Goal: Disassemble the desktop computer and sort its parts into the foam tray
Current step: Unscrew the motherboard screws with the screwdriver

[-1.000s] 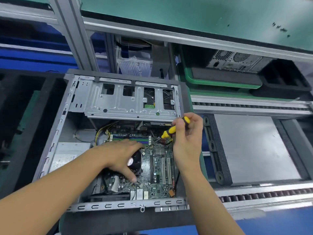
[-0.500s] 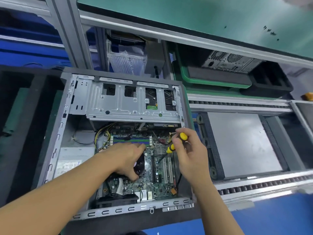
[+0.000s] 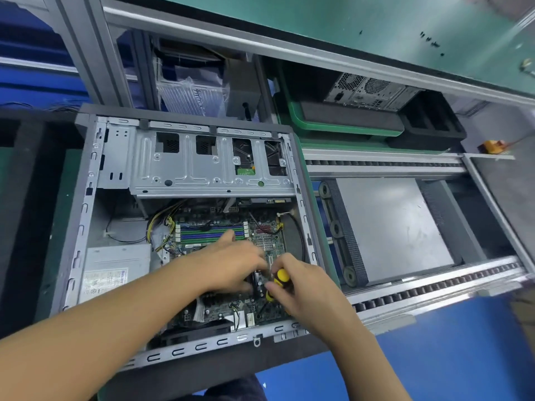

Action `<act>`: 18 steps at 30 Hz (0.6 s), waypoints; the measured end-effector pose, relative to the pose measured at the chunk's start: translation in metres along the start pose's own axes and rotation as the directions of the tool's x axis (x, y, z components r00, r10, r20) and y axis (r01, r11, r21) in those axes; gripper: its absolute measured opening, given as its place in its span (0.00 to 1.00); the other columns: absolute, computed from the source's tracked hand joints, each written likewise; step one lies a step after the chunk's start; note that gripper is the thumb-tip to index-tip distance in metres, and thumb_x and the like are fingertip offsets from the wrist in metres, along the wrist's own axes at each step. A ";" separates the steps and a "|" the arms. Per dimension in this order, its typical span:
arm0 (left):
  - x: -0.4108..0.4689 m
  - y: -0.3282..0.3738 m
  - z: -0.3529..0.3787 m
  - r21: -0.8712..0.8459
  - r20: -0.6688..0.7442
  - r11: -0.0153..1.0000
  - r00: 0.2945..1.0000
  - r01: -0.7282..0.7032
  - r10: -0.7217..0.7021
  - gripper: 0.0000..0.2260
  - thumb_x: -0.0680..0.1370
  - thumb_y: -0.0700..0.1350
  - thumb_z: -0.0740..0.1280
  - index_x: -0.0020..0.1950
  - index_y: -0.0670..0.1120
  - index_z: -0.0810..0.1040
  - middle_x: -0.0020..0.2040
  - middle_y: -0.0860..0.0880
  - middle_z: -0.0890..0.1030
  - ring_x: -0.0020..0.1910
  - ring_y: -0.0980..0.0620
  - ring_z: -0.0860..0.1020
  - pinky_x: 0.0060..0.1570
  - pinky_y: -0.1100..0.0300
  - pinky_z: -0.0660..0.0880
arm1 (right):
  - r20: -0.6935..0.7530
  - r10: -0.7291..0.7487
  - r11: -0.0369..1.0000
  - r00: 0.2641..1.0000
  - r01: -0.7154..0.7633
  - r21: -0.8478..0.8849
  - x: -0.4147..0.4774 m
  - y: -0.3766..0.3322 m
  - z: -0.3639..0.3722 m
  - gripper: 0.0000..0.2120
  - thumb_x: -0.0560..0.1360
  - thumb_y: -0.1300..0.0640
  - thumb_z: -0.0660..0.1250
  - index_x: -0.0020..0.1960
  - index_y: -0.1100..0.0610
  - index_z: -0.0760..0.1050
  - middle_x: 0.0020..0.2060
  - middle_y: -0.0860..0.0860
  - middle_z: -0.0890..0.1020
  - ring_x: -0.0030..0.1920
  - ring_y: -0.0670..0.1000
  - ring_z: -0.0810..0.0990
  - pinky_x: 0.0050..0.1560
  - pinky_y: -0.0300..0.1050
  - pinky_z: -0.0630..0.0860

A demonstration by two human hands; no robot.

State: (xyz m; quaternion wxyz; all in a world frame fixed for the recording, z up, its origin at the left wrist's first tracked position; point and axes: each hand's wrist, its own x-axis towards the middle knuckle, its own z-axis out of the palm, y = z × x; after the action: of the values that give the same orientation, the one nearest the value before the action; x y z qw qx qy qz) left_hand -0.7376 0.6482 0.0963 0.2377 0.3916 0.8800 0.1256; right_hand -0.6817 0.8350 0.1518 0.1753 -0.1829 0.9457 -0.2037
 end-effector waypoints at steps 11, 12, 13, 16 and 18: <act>0.020 0.017 0.006 -0.093 0.062 0.991 0.993 -0.091 0.097 0.09 0.74 0.55 0.72 0.46 0.50 0.81 0.35 0.52 0.77 0.36 0.50 0.72 0.33 0.60 0.65 | 0.037 0.013 1.000 0.999 -0.013 -0.003 -0.009 0.003 0.001 0.14 0.78 0.49 0.67 0.47 0.43 0.60 0.36 0.43 0.74 0.36 0.39 0.72 0.34 0.33 0.68; 0.021 0.016 0.008 -0.094 0.055 0.991 0.994 -0.093 0.098 0.09 0.74 0.56 0.72 0.45 0.50 0.81 0.33 0.54 0.74 0.35 0.50 0.72 0.34 0.59 0.67 | 0.034 0.010 1.000 0.999 -0.010 -0.003 -0.010 0.003 0.001 0.13 0.78 0.48 0.67 0.47 0.43 0.61 0.36 0.43 0.73 0.36 0.40 0.71 0.34 0.33 0.68; 0.021 0.016 0.009 -0.093 0.053 0.991 0.994 -0.095 0.100 0.10 0.73 0.56 0.72 0.44 0.51 0.80 0.30 0.55 0.72 0.35 0.50 0.72 0.35 0.58 0.70 | 0.030 0.004 1.000 1.000 -0.004 -0.007 -0.010 0.003 0.002 0.13 0.78 0.48 0.67 0.48 0.45 0.62 0.35 0.43 0.73 0.36 0.40 0.71 0.33 0.34 0.67; 0.022 0.014 0.012 -0.094 0.061 0.992 0.994 -0.086 0.092 0.11 0.71 0.59 0.73 0.42 0.52 0.79 0.29 0.57 0.69 0.35 0.50 0.73 0.38 0.56 0.75 | 0.011 -0.015 1.000 1.000 0.015 -0.011 -0.011 0.004 0.003 0.13 0.78 0.48 0.67 0.48 0.46 0.62 0.35 0.42 0.71 0.36 0.41 0.70 0.32 0.34 0.66; 0.022 0.013 0.012 -0.096 0.060 0.992 0.994 -0.085 0.091 0.11 0.71 0.59 0.73 0.40 0.54 0.77 0.28 0.58 0.69 0.35 0.50 0.73 0.38 0.57 0.73 | 0.007 -0.017 1.000 1.000 0.017 -0.007 -0.010 0.005 0.004 0.12 0.78 0.48 0.68 0.48 0.46 0.63 0.34 0.42 0.71 0.36 0.41 0.71 0.31 0.34 0.66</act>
State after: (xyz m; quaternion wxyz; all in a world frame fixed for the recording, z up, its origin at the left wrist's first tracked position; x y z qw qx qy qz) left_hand -0.7359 0.6742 0.0840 0.2779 0.4226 0.8469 0.1642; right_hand -0.6725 0.8424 0.1489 0.1761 -0.1921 0.9443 -0.2012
